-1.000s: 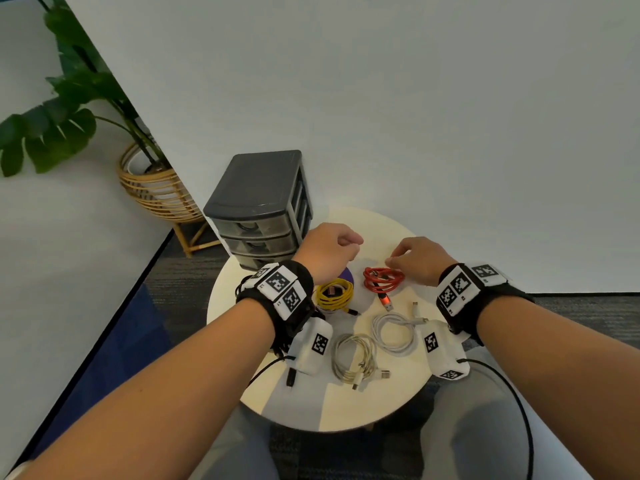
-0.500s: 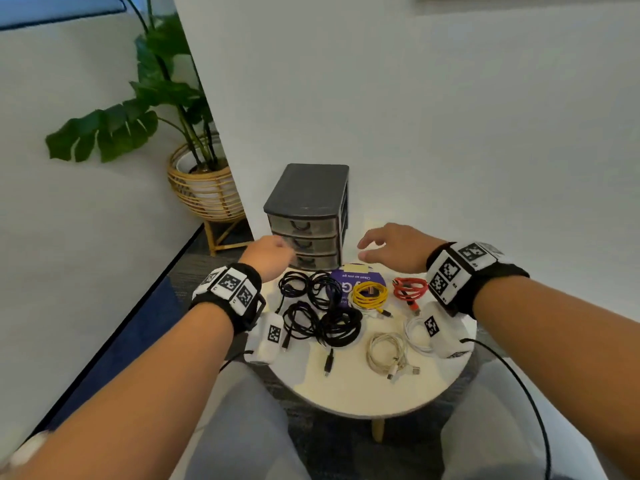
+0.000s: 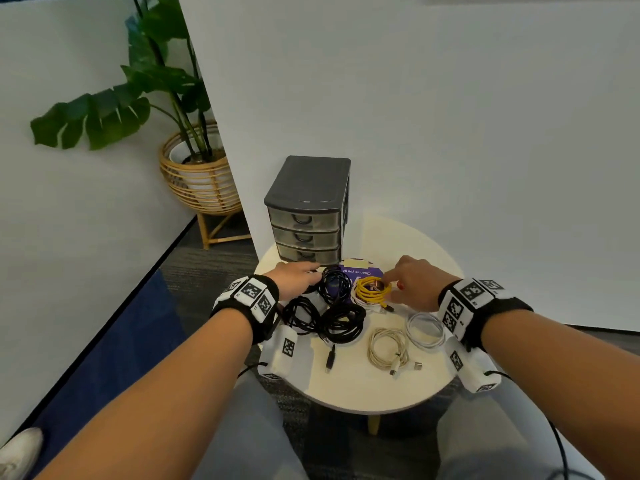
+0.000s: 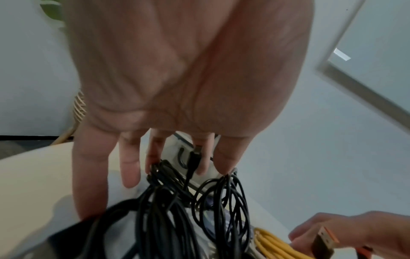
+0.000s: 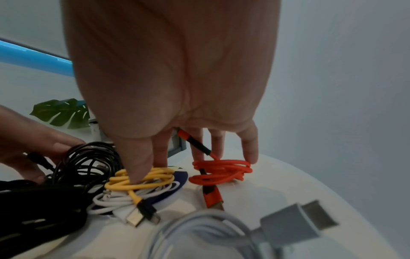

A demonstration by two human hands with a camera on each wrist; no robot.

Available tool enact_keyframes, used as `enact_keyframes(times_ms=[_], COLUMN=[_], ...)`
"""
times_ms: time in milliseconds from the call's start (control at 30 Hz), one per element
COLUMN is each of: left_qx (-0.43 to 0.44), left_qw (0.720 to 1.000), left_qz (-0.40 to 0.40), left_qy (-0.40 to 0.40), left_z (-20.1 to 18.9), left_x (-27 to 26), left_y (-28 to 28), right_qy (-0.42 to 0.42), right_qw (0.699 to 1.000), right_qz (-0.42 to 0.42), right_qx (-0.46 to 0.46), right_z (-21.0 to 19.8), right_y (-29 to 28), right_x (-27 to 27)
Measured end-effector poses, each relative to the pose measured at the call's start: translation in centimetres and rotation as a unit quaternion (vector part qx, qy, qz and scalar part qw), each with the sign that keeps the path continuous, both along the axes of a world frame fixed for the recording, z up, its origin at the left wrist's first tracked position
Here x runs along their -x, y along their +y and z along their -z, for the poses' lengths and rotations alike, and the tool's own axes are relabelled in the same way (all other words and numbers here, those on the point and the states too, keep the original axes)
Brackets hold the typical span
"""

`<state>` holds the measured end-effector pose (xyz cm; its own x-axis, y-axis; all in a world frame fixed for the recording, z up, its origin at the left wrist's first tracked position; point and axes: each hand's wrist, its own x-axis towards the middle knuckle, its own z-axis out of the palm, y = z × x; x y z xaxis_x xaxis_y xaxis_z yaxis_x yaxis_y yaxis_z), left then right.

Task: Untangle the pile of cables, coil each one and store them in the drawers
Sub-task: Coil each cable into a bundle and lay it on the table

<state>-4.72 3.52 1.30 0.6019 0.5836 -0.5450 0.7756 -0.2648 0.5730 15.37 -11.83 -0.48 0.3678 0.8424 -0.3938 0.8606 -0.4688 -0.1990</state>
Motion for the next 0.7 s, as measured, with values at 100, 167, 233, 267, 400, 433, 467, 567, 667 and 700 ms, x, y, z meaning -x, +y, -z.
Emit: enact_keyframes(times_ms=[100, 167, 233, 267, 400, 433, 467, 567, 667, 700], left_qx=[-0.016, -0.027, -0.028, -0.028, -0.025, -0.021, -0.018, -0.005, 0.000, 0.000], left_qw=[1.000, 0.999, 0.999, 0.998, 0.998, 0.998, 0.998, 0.999, 0.998, 0.998], left_qz=[0.025, 0.042, 0.046, 0.049, 0.054, 0.051, 0.048, 0.046, 0.056, 0.060], left_qy=[0.004, 0.003, 0.001, 0.003, 0.016, 0.016, 0.019, 0.022, 0.022, 0.024], left_z=[-0.3, -0.5, -0.3, -0.2, 0.3, 0.4, 0.4, 0.7, 0.8, 0.8], left_x=[-0.6, -1.0, -1.2, -1.2, -1.4, -1.5, -1.5, -1.6, -1.6, -1.6], left_y=[-0.5, -0.9, -1.0, -1.1, -1.1, -1.1, -1.2, -1.3, -1.4, -1.5], right_qy=[-0.018, -0.029, -0.030, -0.030, -0.032, -0.032, -0.032, -0.030, -0.033, -0.038], right_qw=[1.000, 0.999, 0.999, 0.999, 0.999, 0.999, 0.999, 0.999, 0.999, 0.999], right_qz=[0.010, 0.018, 0.022, 0.023, 0.023, 0.024, 0.025, 0.022, 0.013, 0.010], right_qx=[-0.004, 0.000, 0.002, 0.004, 0.003, 0.001, 0.000, 0.002, 0.005, 0.006], right_z=[0.1, 0.1, 0.0, -0.1, -0.2, -0.2, -0.2, -0.5, -0.7, -0.7], right_y=[0.0, -0.1, -0.3, -0.4, -0.7, -0.8, -0.8, -0.9, -0.9, -0.9], right_x=[-0.3, -0.6, -0.8, -0.9, -1.2, -1.2, -1.2, -1.2, -1.1, -1.1])
